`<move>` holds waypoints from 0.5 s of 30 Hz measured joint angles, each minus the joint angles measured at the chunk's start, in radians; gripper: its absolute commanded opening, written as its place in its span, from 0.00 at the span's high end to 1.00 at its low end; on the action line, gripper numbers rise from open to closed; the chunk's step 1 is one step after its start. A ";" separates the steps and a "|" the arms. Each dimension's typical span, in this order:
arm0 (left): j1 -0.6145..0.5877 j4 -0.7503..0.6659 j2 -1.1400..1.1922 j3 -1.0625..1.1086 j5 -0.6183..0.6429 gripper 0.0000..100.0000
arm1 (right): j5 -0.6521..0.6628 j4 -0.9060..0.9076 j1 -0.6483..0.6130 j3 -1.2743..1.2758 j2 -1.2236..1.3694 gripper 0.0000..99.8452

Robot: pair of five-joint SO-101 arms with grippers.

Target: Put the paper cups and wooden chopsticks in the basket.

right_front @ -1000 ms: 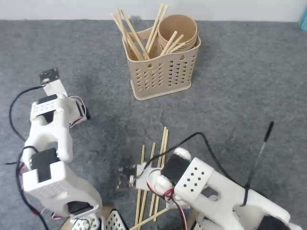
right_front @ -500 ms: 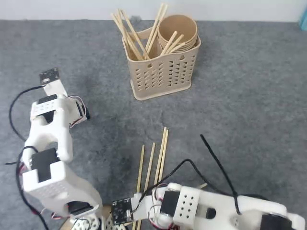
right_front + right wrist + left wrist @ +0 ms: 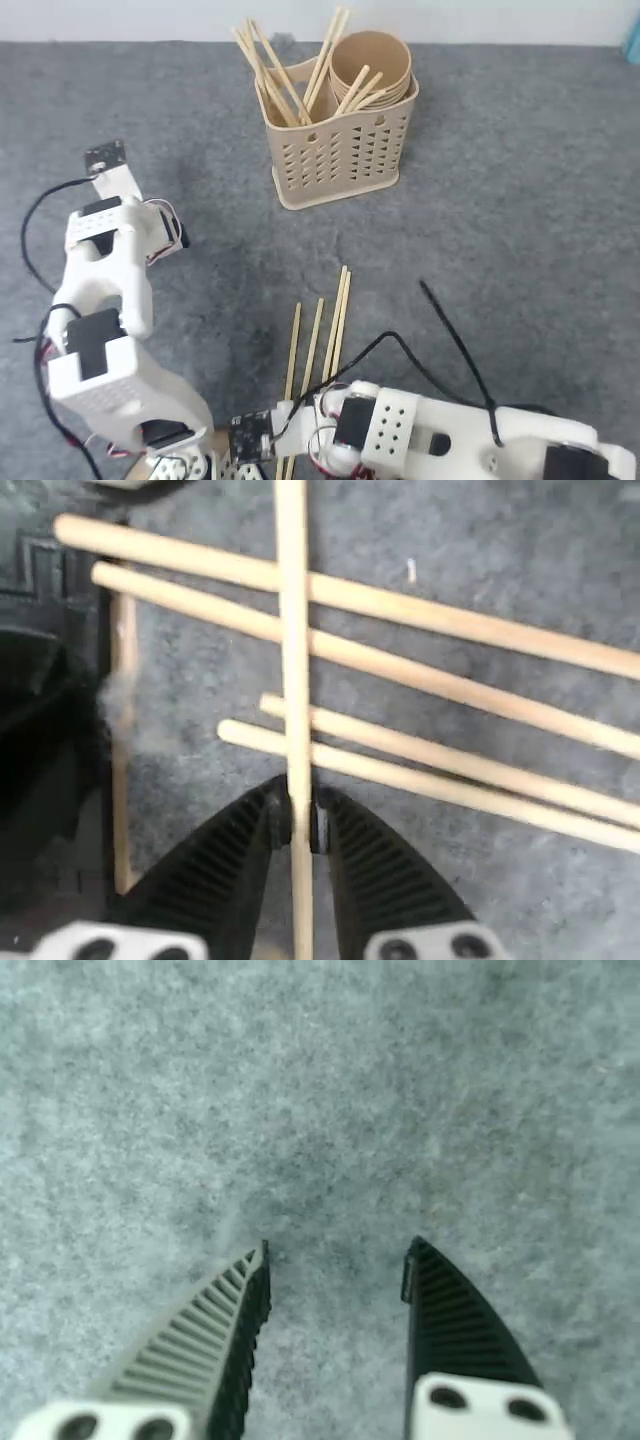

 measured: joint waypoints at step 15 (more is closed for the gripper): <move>0.000 0.000 0.000 0.000 0.000 0.79 | -0.008 0.482 0.379 -0.680 0.000 0.99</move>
